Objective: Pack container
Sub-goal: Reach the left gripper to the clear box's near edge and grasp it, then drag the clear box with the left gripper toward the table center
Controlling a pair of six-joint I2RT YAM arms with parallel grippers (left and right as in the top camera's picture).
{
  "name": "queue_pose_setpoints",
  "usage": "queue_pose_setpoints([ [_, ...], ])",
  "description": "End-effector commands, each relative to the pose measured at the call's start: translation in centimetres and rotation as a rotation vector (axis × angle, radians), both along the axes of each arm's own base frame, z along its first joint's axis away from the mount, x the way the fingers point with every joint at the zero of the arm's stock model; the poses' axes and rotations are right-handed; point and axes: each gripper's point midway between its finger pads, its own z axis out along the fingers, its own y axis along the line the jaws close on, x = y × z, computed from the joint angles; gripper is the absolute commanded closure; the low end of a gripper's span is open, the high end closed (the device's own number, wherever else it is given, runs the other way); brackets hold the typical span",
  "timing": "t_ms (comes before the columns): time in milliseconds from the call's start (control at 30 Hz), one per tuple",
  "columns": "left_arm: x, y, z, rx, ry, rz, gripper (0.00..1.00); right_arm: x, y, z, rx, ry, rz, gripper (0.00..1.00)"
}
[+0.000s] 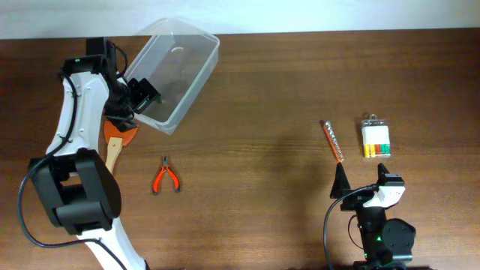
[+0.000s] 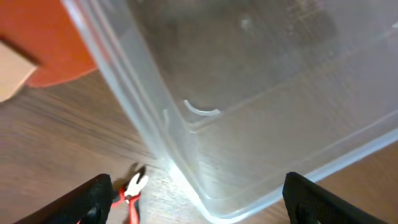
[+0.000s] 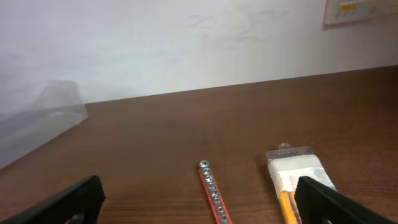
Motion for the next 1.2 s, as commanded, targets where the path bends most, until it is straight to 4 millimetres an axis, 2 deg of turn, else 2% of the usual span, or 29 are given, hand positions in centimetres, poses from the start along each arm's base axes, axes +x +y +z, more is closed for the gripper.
queue_pose_setpoints([
  [0,0.4,1.2,0.4,0.050,-0.009,0.026,0.11,0.0,0.0,-0.2,0.002,-0.002,0.002,0.01],
  [500,0.5,1.0,0.4,0.047,-0.013,0.020,0.11,0.0,-0.1,0.0,0.001,-0.009,-0.002,0.01],
  [567,0.5,1.0,0.4,0.046,-0.014,0.020,0.27,0.0,-0.9,0.5,-0.001,-0.029,-0.050,0.01],
  [600,0.5,1.0,0.4,0.043,-0.014,0.019,0.46,0.0,-0.8,1.1,-0.001,-0.053,-0.042,0.01],
  [633,0.4,1.0,0.4,0.043,-0.013,0.019,0.56,0.1,-0.6,1.8,-0.001,-0.080,-0.029,0.01],
  [700,0.4,1.0,0.4,0.043,-0.013,0.020,0.65,0.0,-0.4,2.9,-0.001,-0.127,-0.021,0.01],
  [800,0.4,1.0,0.4,0.043,-0.013,0.020,0.63,-0.1,-0.4,4.2,-0.001,-0.170,-0.021,0.01],
  [867,0.2,0.9,0.4,0.042,-0.004,0.019,0.44,-0.1,-0.4,4.6,-0.002,-0.174,-0.021,0.01],
  [1033,0.1,0.9,0.3,0.042,0.003,0.020,0.42,0.0,-0.4,5.6,-0.002,-0.167,-0.021,0.01],
  [1133,0.1,1.0,0.1,0.046,0.005,0.024,0.41,0.3,-0.4,6.9,-0.002,-0.152,-0.021,0.02],
  [1167,0.2,1.0,-0.2,0.047,0.009,0.024,0.38,0.7,-0.4,8.0,-0.010,-0.135,-0.021,0.01],
])
